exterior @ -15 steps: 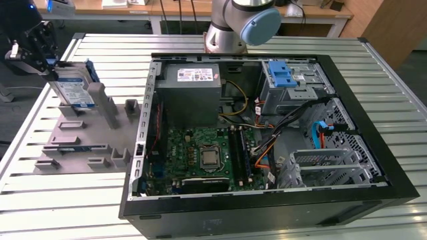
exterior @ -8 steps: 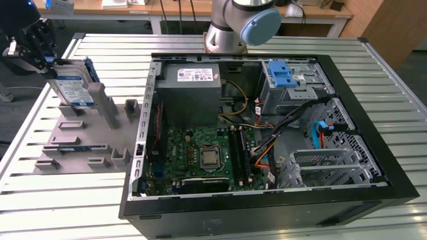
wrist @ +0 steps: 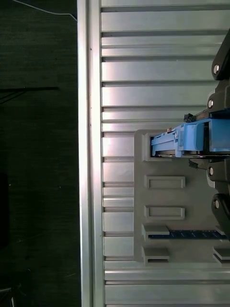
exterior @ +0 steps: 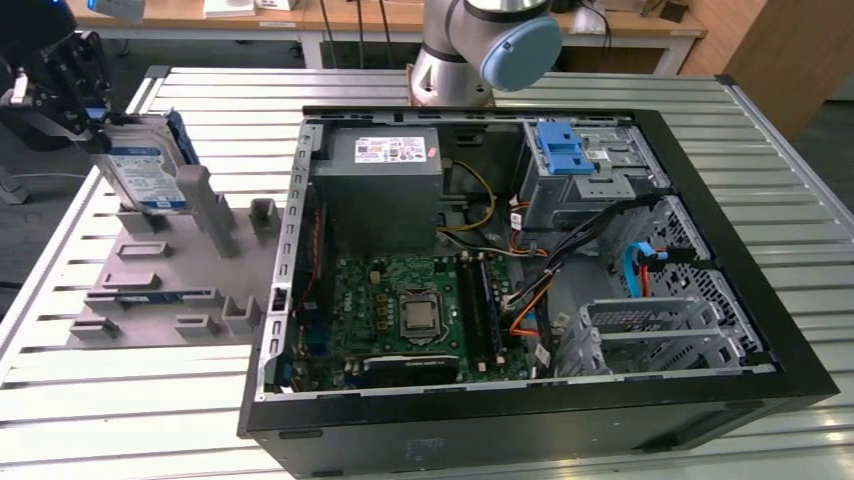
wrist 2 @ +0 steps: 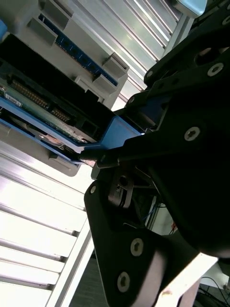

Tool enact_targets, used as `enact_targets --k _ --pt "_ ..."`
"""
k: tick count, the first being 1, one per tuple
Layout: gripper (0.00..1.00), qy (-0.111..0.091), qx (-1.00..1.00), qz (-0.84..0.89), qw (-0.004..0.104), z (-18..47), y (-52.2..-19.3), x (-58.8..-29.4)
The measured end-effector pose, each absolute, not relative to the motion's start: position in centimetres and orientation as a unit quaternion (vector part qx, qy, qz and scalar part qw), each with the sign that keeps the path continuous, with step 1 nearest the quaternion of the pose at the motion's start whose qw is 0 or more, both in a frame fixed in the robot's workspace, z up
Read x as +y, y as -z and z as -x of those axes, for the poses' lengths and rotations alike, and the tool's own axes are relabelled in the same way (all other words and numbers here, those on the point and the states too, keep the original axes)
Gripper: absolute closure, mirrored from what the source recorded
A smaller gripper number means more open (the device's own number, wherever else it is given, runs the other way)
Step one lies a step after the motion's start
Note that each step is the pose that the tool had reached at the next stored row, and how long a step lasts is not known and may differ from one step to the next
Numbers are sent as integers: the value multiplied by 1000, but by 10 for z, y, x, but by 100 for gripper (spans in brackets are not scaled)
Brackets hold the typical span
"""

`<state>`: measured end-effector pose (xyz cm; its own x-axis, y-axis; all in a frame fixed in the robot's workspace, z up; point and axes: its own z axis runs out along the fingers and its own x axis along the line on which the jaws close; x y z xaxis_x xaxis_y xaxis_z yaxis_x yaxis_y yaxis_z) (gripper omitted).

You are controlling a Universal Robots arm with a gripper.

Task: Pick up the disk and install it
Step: 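Pick up the disk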

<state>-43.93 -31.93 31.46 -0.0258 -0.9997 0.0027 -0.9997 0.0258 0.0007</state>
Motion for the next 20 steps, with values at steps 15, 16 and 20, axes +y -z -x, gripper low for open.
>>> enact_targets --k 15,16,20 --pt "64 -1 -716 -698 1 439 -318 -319" --pt "64 -1 -716 -698 1 439 -319 -319" --pt "64 -1 -716 -698 1 439 -322 -319"
